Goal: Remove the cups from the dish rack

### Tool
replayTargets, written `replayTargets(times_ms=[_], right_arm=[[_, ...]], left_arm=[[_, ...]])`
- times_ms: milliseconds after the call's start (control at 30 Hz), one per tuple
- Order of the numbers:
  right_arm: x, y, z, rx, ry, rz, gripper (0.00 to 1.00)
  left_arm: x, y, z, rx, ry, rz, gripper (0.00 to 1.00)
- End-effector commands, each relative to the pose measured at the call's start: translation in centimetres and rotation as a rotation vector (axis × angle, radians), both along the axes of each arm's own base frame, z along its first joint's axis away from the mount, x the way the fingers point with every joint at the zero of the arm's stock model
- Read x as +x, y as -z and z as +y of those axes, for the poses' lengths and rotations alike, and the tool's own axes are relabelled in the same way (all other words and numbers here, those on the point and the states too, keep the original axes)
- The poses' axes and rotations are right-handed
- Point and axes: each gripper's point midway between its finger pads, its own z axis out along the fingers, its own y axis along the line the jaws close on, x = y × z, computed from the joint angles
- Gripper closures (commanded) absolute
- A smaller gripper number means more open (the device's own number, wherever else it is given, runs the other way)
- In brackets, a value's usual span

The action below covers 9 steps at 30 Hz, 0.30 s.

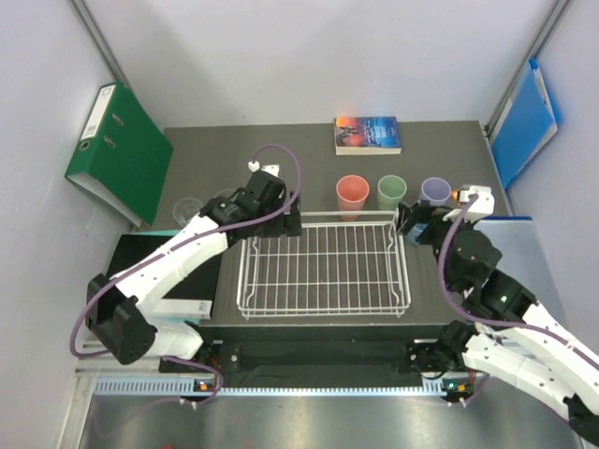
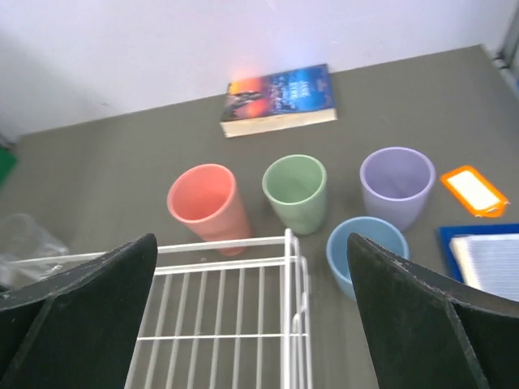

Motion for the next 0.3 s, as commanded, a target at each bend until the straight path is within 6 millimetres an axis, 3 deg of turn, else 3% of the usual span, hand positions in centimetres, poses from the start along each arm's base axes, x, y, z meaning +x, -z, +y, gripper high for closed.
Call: replayTargets(times_ms=[0,133,167,267], right_arm=[[-0.2,-2.3,-2.1,-0.044,0.162,-0.099,0.00],[0.0,-2.6,-1.1,-0.112,0.162,-0.106,0.00],[0.0,-3.7,-0.6,-0.081,0.151,-0.137,0.00],[0.4,-4.2,0.7,-0.105,0.121,-0.152,0.00]], left_arm=[[0.6,-2.7,1.9,0.079,-0.009,-0.119,0.01],[0.8,-3.6,2.1,0.085,-0.013,-0.149,0.02],[0.7,-4.0,1.9,0.072,0.006,-0.158,0.02],[0.9,-6.0,2.1,0.034,-0.010,-0.222,0.01]])
